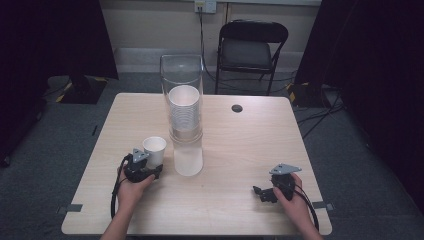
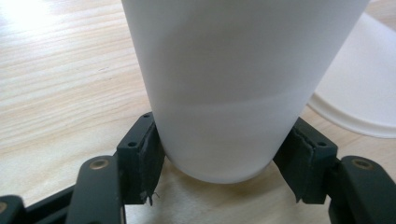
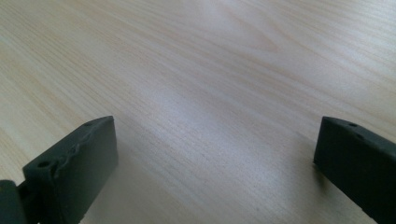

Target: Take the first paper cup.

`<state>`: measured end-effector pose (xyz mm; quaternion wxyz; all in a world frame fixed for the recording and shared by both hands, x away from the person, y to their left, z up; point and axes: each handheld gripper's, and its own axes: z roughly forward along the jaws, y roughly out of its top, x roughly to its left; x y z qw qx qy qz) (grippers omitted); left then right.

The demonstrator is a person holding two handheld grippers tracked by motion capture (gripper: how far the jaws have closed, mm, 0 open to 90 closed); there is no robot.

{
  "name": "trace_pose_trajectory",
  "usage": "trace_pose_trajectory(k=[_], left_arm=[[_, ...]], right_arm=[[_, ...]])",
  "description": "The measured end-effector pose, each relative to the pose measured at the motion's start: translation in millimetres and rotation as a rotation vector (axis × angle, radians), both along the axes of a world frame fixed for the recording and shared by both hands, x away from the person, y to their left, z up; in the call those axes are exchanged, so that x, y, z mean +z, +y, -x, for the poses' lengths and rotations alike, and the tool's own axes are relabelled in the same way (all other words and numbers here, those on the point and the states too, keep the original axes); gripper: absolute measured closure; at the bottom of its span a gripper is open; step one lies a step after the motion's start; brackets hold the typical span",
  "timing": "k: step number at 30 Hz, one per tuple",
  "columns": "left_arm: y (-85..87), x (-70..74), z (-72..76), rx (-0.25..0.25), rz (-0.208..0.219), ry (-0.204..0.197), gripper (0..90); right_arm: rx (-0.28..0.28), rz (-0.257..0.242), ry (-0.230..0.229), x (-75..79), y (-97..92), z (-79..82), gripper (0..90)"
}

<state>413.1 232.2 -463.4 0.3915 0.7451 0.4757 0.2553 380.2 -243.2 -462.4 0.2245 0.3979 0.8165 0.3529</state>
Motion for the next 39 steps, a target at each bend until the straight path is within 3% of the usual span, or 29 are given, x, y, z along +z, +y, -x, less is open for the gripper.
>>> trace_pose_trajectory(k=[12,29,33,35,39], left_arm=[[4.6,-1.8,-6.8,0.044,-0.004,0.003,36.5],[5.6,-2.1,-4.6,0.027,-0.013,-0.003,36.8],[5.3,-0.8,1.3,-0.007,-0.008,-0.026,36.9],[4.3,1.9,5.8,-0.02,0.021,-0.042,36.9],[0.4,6.1,17.3,-0.092,0.032,-0.046,36.8]], right_arm=[[0.0,0.0,0.0,0.0,0.0,0.0,0.0],[0.0,0.0,0.0,0.0,0.0,0.0,0.0],[0.0,0.0,0.0,0.0,0.0,0.0,0.0],[0.0,0.0,-0.001,0.0,0.0,0.0,0.0],[-0.011,-0.002,0.003,0.1,0.2,1.0,0.0]])
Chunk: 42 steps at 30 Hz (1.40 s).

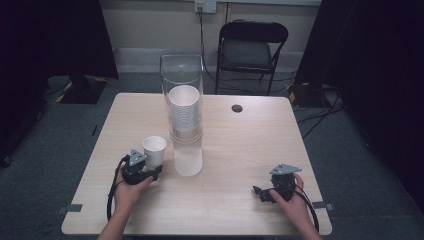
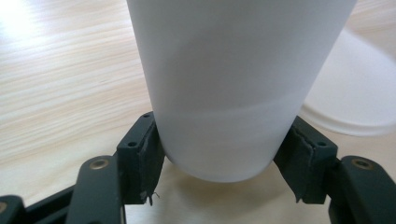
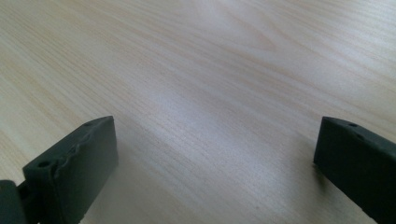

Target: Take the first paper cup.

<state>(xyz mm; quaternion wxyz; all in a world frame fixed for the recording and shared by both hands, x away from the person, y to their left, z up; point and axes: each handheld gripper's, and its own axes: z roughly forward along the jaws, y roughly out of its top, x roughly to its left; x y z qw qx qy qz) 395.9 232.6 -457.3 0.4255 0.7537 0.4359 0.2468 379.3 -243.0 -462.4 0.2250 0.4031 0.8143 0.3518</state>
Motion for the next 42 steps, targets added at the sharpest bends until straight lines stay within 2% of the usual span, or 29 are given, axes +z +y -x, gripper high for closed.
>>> trace_pose_trajectory(k=[5,7,9,11,13,14,16,20,23,24,28,31,35,38,40,42], left_arm=[[-9.1,-2.5,17.1,-0.097,0.001,0.007,36.7],[-15.5,-2.9,24.5,-0.153,-0.001,0.003,36.7],[-24.9,-2.7,31.7,-0.203,-0.004,0.007,36.7],[-35.9,-0.9,37.1,-0.257,-0.013,0.001,36.7],[-48.7,1.3,42.1,-0.307,-0.013,0.008,36.7],[-54.6,2.8,43.5,-0.333,-0.026,0.001,36.7],[-67.4,4.8,46.6,-0.385,-0.033,0.003,36.7],[-91.3,4.7,51.2,-0.472,-0.034,-0.007,36.7],[-105.8,3.0,53.9,-0.498,-0.044,-0.005,36.7],[-110.4,1.7,54.3,-0.507,-0.038,0.0,36.7],[-123.2,0.8,54.5,-0.53,-0.058,0.004,36.6],[-131.3,-0.2,53.6,-0.547,-0.059,-0.003,36.6],[-139.2,0.0,52.6,-0.538,-0.055,-0.018,36.6],[-141.5,-1.4,50.3,-0.537,-0.052,-0.022,36.6],[-141.3,-1.8,49.3,-0.532,-0.074,-0.017,36.6],[-140.2,-1.8,49.2,-0.529,-0.083,-0.014,36.6]], right_arm=[[-0.019,-0.002,0.0,-0.1,1.2,0.2,0.0],[-0.025,-0.002,-0.002,0.3,2.0,0.7,0.0],[-0.021,0.004,-0.002,1.7,3.4,0.9,5.3],[0.0,-0.001,0.005,6.6,7.3,2.0,22.6],[0.019,-0.002,0.008,13.2,14.7,3.2,17.1],[0.024,-0.001,0.012,17.2,19.4,3.7,17.5],[0.067,-0.018,0.021,26.4,28.8,4.7,24.2],[0.129,-0.066,0.029,48.3,46.9,6.1,26.2],[0.176,-0.146,0.031,65.7,57.1,6.5,28.2],[0.183,-0.157,0.028,71.2,61.0,7.1,28.3],[0.23,-0.151,0.033,85.7,75.1,6.3,28.4],[0.259,-0.178,0.068,88.2,82.5,4.0,28.6],[0.285,-0.19,0.115,86.4,91.4,0.3,33.1],[0.306,-0.184,0.137,84.8,97.1,0.3,44.3],[0.293,-0.165,0.14,85.4,98.5,0.1,43.6],[0.264,-0.175,0.135,89.4,95.9,-0.8,43.7]])
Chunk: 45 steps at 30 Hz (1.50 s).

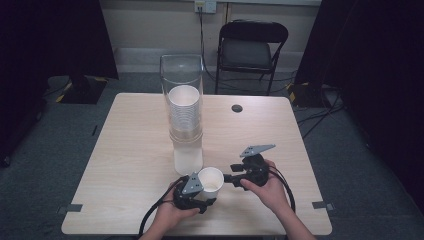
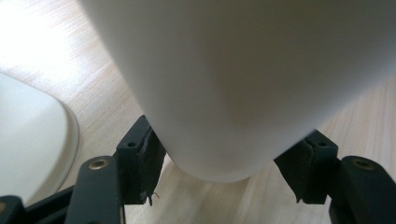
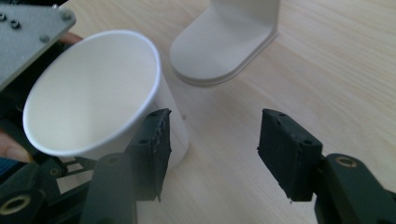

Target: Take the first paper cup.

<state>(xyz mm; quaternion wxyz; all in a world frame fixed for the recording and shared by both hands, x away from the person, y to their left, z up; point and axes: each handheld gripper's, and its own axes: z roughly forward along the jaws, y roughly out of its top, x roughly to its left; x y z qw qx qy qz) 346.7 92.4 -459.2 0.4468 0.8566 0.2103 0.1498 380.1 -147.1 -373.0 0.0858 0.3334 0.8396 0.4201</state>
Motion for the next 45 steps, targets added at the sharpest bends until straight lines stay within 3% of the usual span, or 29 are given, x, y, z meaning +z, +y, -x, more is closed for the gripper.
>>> trace_pose_trajectory(k=[4,7,9,12,14,17,21,24,29,33,34,36,37,38,41,42,43,44,45], left_arm=[[-0.2,-0.3,0.2,-0.004,-0.021,0.014,36.6],[-2.2,-0.6,0.0,-0.013,-0.029,0.015,36.7],[-4.1,-0.4,-0.3,-0.024,-0.013,-0.001,36.7],[-6.7,1.1,0.1,-0.029,-0.011,0.0,36.6],[-7.4,1.4,0.5,-0.019,-0.024,0.009,36.5],[-6.6,0.0,-0.3,-0.012,-0.033,0.019,36.4],[-5.3,-0.2,-2.4,0.014,-0.014,0.049,35.1],[-0.8,-1.4,-5.5,0.045,-0.065,0.066,29.1],[8.4,-1.9,-5.7,0.068,-0.041,0.075,27.4],[18.9,0.6,-5.9,0.084,-0.07,0.085,25.7],[22.4,1.3,-6.6,0.087,-0.083,0.086,25.6],[27.6,0.6,-7.5,0.101,-0.059,0.096,24.3],[31.1,1.1,-8.1,0.106,-0.068,0.103,23.8],[33.2,0.6,-8.5,0.117,-0.058,0.107,23.7],[40.3,1.3,-10.4,0.134,-0.055,0.106,23.5],[42.1,0.7,-11.3,0.136,-0.037,0.103,23.4],[44.8,2.7,-11.9,0.142,-0.058,0.096,23.4],[46.2,2.4,-12.4,0.145,-0.04,0.102,23.4],[47.0,3.0,-12.0,0.164,-0.03,0.106,23.4]], right_arm=[[-0.015,-0.055,-0.004,12.7,-6.5,-2.2,44.9],[0.006,-0.055,-0.01,21.3,-2.1,-0.8,46.9],[0.022,-0.064,0.021,22.5,3.1,-0.5,51.0],[0.055,-0.033,0.061,15.8,13.8,-0.4,65.0],[0.051,0.006,0.056,11.5,19.2,0.3,74.0],[0.015,-0.016,0.095,7.1,17.3,-3.8,85.2],[-0.013,-0.038,0.133,5.8,9.2,-10.0,86.5],[-0.051,-0.024,0.129,6.3,2.1,-14.5,86.9],[-0.117,-0.027,0.146,5.4,-17.7,-27.5,86.9],[-0.191,0.026,0.124,4.1,-28.1,-37.4,86.7],[-0.202,0.02,0.134,3.6,-30.1,-39.6,86.5],[-0.223,0.029,0.136,2.1,-32.6,-42.5,85.9],[-0.222,0.031,0.137,1.2,-33.3,-43.7,85.3],[-0.221,0.033,0.142,0.5,-33.6,-44.6,81.2],[-0.23,0.052,0.121,-0.2,-33.5,-44.0,63.2],[-0.232,0.04,0.113,1.3,-34.3,-42.9,50.6],[-0.241,0.021,0.097,4.2,-36.0,-40.7,45.4],[-0.241,-0.005,0.075,8.1,-39.4,-37.8,44.3],[-0.229,-0.044,0.049,12.1,-43.8,-35.0,37.7]])
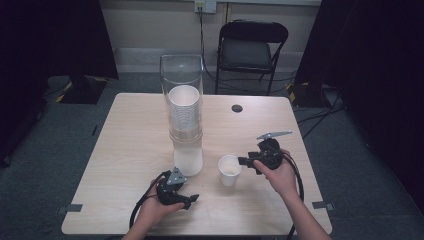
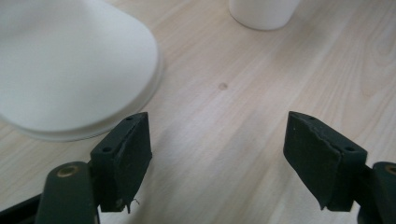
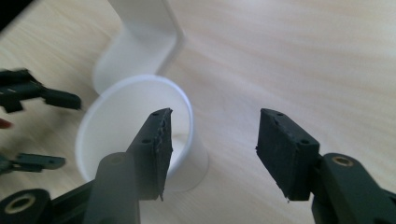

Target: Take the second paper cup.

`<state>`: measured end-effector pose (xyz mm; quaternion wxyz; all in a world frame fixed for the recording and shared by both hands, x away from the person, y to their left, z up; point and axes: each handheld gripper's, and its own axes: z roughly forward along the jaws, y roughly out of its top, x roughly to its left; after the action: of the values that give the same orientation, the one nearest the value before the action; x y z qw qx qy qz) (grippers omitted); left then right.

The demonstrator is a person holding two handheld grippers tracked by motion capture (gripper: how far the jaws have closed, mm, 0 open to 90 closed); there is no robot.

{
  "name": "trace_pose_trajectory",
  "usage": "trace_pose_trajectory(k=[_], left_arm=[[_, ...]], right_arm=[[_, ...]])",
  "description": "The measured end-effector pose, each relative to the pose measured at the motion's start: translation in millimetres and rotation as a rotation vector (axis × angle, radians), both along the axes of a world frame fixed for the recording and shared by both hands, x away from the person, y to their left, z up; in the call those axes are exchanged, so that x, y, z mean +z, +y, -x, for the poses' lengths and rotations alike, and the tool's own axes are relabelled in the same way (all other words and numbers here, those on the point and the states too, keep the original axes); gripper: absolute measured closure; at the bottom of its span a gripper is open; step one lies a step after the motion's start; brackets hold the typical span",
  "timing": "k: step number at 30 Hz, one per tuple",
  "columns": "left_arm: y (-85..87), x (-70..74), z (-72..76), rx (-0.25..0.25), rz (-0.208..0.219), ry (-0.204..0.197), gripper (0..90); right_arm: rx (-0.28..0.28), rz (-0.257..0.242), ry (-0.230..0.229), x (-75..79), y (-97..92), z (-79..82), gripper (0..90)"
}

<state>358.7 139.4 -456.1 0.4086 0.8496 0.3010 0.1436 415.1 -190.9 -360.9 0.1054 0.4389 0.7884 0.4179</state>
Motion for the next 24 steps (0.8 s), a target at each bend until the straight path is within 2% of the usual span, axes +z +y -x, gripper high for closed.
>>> trace_pose_trajectory(k=[2,3,4,5,7,8,9,10,11,13,14,17,20,21,22,24], left_arm=[[3.7,0.9,-1.6,-0.002,-0.001,0.0,23.4],[5.3,1.2,-1.9,0.008,0.007,-0.003,23.4],[7.2,2.5,-2.3,0.01,-0.003,-0.002,23.4],[8.2,2.1,-2.6,0.02,0.018,-0.003,23.4],[11.5,3.5,-3.5,0.029,0.013,-0.003,23.4],[13.0,4.2,-4.1,0.034,0.016,-0.003,23.4],[14.5,4.6,-5.0,0.038,0.019,-0.01,23.5],[15.5,5.2,-5.2,0.047,0.023,-0.001,23.4],[17.3,5.8,-6.5,0.048,0.017,-0.01,23.4],[19.4,6.6,-8.5,0.056,0.023,-0.008,23.4],[19.5,7.2,-8.7,0.073,0.034,-0.004,23.4],[22.6,11.5,-11.6,0.082,0.039,-0.012,23.4],[26.0,17.4,-15.4,0.091,0.037,-0.021,23.5],[27.1,19.0,-16.6,0.097,0.055,-0.02,23.5],[28.6,21.4,-18.4,0.103,0.053,-0.02,23.5],[30.6,25.8,-21.6,0.116,0.067,-0.032,23.4]], right_arm=[[-0.002,-0.063,-0.057,7.3,-10.8,6.0,24.4],[-0.007,-0.079,-0.094,10.3,-17.3,9.2,21.1],[-0.02,-0.077,-0.126,12.3,-24.2,12.2,18.3],[-0.045,-0.052,-0.154,13.1,-30.6,14.7,14.9],[-0.098,0.029,-0.198,9.9,-43.0,18.7,14.9],[-0.101,0.055,-0.215,5.4,-49.6,19.9,14.4],[-0.098,0.065,-0.218,-0.3,-56.0,20.7,14.5],[-0.098,0.069,-0.207,-7.2,-61.4,21.1,14.6],[-0.098,0.083,-0.191,-14.9,-65.6,21.8,14.6],[-0.101,0.133,-0.159,-31.6,-71.3,22.1,14.7],[-0.1,0.148,-0.142,-40.0,-72.8,22.5,14.7],[-0.101,0.211,-0.112,-65.0,-73.0,22.3,14.8],[-0.095,0.241,-0.08,-85.0,-70.7,22.2,14.9],[-0.088,0.245,-0.09,-90.0,-69.6,22.4,13.2],[-0.089,0.264,-0.123,-92.2,-67.9,23.8,13.2],[-0.089,0.259,-0.131,-92.7,-67.4,24.6,13.7]])
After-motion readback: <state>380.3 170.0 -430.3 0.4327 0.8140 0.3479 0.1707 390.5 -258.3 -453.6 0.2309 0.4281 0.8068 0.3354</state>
